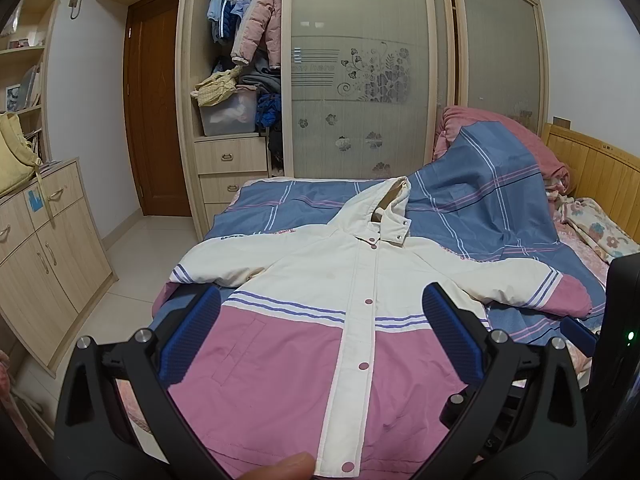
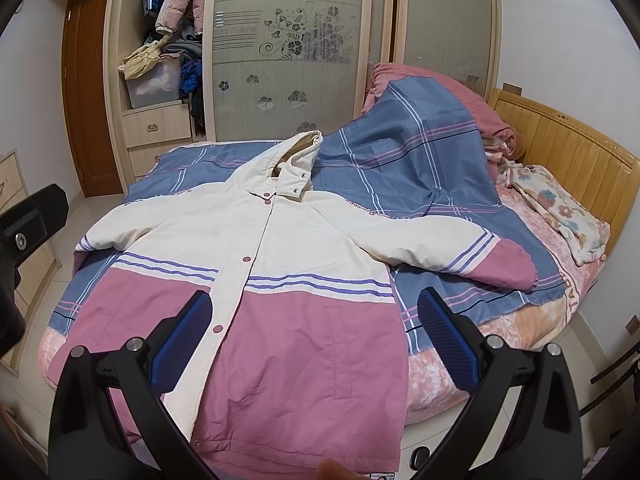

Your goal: Fold large clothes

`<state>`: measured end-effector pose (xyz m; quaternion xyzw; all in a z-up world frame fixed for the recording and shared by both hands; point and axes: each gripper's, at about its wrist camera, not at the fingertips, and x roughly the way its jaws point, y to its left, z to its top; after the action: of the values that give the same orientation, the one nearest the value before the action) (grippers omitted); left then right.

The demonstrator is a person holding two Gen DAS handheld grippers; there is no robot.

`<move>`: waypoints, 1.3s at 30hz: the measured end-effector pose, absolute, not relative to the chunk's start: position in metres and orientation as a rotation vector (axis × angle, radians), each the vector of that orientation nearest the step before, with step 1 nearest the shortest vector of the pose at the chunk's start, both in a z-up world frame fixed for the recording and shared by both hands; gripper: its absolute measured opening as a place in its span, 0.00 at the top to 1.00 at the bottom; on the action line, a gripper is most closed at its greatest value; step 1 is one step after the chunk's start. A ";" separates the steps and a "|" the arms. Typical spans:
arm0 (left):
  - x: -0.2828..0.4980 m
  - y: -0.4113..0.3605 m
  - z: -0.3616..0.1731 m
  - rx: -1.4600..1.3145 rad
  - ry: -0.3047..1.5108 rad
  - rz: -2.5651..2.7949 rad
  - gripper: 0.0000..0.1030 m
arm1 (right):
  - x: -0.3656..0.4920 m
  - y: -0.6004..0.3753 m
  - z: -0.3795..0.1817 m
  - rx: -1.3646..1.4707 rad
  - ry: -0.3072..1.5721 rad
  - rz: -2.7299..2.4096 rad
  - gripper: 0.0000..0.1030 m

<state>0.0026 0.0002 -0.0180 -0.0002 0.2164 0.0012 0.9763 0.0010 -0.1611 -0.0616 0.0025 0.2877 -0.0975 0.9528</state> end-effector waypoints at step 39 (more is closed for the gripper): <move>0.173 -0.134 -0.118 0.030 0.812 -0.317 0.02 | 0.087 -0.629 -0.226 1.084 0.688 -0.438 0.01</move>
<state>0.1733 -0.1342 -0.1177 0.0144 0.3934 -0.1537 0.9063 0.0866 -0.6286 -0.2257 0.5015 0.3182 -0.2025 0.7786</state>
